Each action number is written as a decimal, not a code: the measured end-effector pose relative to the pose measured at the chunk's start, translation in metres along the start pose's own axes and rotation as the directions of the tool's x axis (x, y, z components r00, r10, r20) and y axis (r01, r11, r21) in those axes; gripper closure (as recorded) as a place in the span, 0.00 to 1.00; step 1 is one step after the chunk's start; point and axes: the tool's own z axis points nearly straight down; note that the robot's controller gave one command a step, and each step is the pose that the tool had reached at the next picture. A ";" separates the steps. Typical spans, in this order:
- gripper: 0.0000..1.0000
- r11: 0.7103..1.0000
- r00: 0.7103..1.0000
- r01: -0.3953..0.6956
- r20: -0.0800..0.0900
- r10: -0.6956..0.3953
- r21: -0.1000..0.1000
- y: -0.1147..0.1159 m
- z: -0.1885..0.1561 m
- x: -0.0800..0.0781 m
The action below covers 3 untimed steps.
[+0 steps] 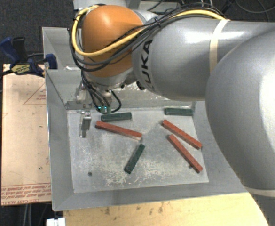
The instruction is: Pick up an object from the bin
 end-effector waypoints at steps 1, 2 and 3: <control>0.00 1.000 1.000 -0.004 0.008 0.004 -0.002 -0.001 -0.005 -0.002; 0.00 0.998 0.998 -0.058 0.014 0.058 -0.005 -0.036 0.046 -0.020; 1.00 0.975 0.975 0.222 0.021 -0.222 -0.002 -0.092 0.136 -0.037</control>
Offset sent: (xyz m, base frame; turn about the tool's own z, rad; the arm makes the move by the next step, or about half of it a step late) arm 0.0290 -0.0621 -0.0865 0.0966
